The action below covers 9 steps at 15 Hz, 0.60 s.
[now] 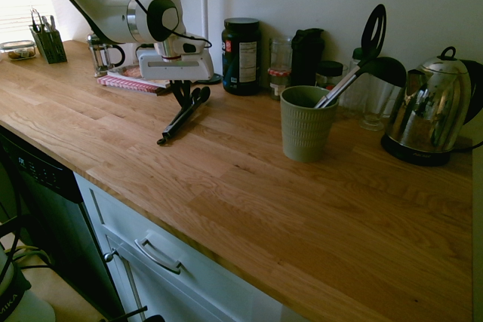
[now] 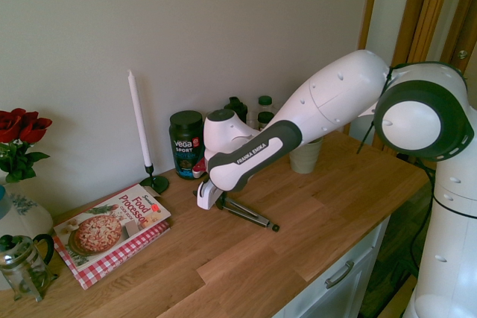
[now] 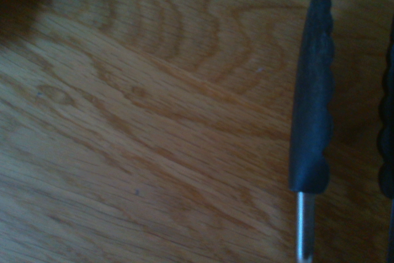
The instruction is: Put the tongs back in the holder
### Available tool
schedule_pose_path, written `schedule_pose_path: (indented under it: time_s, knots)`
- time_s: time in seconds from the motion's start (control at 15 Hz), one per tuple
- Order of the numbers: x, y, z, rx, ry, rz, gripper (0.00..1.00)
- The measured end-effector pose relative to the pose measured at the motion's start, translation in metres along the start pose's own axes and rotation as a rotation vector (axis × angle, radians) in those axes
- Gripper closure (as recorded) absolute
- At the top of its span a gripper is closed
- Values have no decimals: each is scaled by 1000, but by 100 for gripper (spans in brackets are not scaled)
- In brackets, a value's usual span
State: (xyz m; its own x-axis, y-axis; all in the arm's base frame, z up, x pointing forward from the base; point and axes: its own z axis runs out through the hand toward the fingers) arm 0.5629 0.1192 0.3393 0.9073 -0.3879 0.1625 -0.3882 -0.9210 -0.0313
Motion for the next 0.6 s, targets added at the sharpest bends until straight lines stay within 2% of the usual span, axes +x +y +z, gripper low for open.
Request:
schedule_pose_path:
  time_s: [0.2,0.6]
  knots:
    - [18,10,-13,51,-14,37,100]
    - [50,45,-133,142,87,96,100]
